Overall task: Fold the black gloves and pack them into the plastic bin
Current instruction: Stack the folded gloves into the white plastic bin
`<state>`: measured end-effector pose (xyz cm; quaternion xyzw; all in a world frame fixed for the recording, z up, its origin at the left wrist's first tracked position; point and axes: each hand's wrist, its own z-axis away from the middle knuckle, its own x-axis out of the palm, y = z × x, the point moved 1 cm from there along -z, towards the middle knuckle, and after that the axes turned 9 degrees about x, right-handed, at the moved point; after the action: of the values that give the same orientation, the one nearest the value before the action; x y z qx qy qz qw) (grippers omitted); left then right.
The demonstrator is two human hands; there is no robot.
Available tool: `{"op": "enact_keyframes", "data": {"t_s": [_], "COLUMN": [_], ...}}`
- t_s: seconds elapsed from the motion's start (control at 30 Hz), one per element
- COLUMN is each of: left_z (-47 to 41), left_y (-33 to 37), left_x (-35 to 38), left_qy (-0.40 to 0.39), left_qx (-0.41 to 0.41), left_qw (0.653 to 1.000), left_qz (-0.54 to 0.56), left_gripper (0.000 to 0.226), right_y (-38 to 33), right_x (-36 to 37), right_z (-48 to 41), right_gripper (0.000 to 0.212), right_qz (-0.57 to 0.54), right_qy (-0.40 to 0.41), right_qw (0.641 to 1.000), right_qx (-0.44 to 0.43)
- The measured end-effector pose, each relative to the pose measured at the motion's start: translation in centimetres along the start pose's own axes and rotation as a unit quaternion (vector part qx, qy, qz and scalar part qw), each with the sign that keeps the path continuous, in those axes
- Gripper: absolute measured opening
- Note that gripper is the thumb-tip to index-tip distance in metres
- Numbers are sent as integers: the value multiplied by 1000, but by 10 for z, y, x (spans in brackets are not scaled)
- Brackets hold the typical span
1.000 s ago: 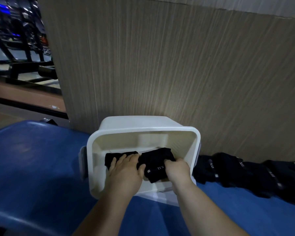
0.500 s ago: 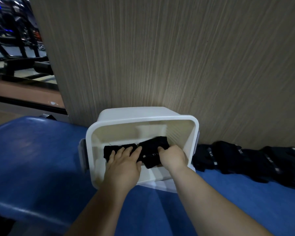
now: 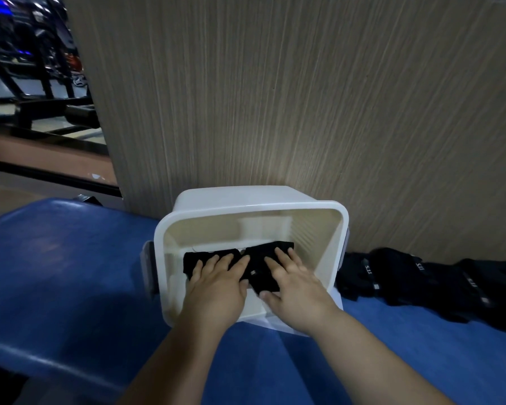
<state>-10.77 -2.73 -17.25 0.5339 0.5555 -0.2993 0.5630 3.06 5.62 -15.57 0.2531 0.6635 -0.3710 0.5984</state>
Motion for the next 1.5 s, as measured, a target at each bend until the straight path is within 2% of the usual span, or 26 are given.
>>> {"op": "enact_keyframes", "data": {"t_s": [0.77,0.97,1.13,1.27,1.33,1.5], "left_z": [-4,-2,6,19,24,23], "left_y": [2,9,27,55,72,116], "left_x": [2,-1,-8,-5,-1,9], "left_qy": [-37,-50,9,94,115,84], "left_qx": [5,-8,1,40,45,44], "left_qw": [999,998,1000,993,989,989], "left_qz": [-27,-37,-12,65,87,117], "left_gripper": [48,51,53,45,35,12], "right_y": [4,4,15,47,69,112], "right_x": [2,-1,-13,-16,-14,-12], "right_z": [-21,-9,24,57,67,79], "right_gripper": [64,57,44,29,26,27], "right_qz": [-29,-32,-83,-120,-128,-150], "right_qy": [-18,20,101,175,180,186], "right_qw": [999,999,991,977,974,960], "right_qx": [1,-9,-39,4,46,146]}}
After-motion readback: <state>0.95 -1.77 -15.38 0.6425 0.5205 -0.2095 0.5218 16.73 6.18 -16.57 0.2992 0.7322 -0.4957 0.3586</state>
